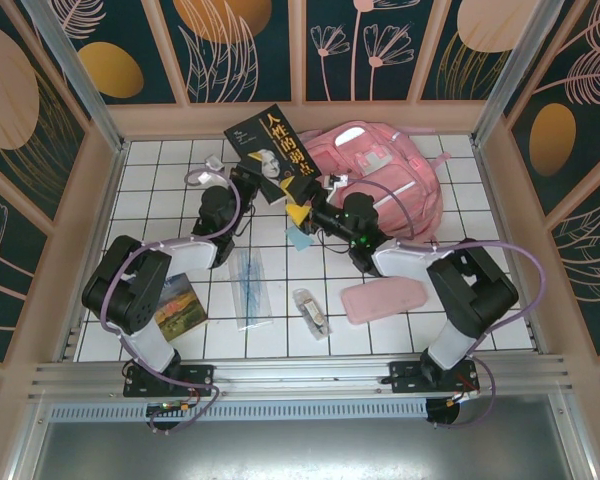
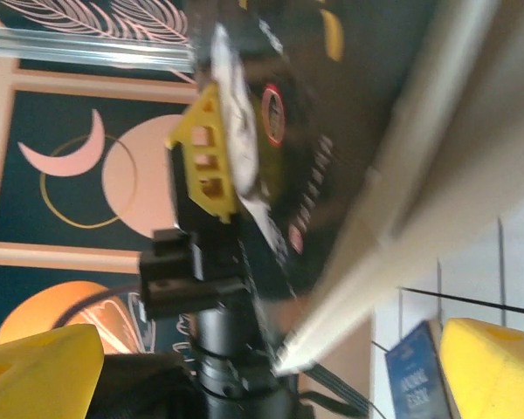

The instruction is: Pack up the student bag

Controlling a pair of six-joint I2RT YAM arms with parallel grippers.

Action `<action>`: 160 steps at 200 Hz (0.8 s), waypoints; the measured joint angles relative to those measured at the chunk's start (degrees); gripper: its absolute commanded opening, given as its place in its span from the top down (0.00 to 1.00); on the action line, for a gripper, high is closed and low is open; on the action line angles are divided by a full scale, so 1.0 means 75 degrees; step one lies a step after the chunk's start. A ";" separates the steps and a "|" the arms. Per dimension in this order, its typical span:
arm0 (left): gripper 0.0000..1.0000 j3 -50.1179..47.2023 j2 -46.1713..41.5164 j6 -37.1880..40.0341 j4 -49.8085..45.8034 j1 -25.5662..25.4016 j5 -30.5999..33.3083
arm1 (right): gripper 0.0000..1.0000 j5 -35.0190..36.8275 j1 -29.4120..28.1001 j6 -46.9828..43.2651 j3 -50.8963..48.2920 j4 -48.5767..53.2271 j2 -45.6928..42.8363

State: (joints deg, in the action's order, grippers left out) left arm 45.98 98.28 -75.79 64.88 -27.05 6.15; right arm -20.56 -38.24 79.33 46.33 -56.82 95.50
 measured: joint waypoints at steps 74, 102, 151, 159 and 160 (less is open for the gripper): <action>1.00 -0.0341 0.0000 -0.0662 0.0466 -0.0227 0.0402 | 0.17 0.0224 -0.0003 0.0752 0.0117 -0.1486 0.0988; 1.00 -0.0449 0.0000 -0.0772 0.0481 -0.0236 0.0495 | 0.45 0.0391 -0.0003 0.0644 0.0119 -0.1676 0.0988; 0.87 -0.0530 -0.0029 -0.1035 0.0749 -0.0259 0.0635 | 0.97 0.0504 0.0000 0.0627 0.0117 -0.1699 0.0991; 0.64 -0.0536 -0.0047 -0.1049 0.0752 -0.0259 0.0647 | 1.00 0.0498 0.0000 0.0662 0.0117 -0.1716 0.0991; 0.60 -0.0536 -0.0047 -0.1049 0.0752 -0.0259 0.0647 | 1.00 0.0495 0.0000 0.0618 0.0117 -0.1711 0.0991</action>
State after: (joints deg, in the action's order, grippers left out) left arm 41.95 97.93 -83.66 70.52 -28.99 11.00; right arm -16.84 -38.24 83.96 47.20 -69.65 102.94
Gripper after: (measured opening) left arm 0.186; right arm 0.120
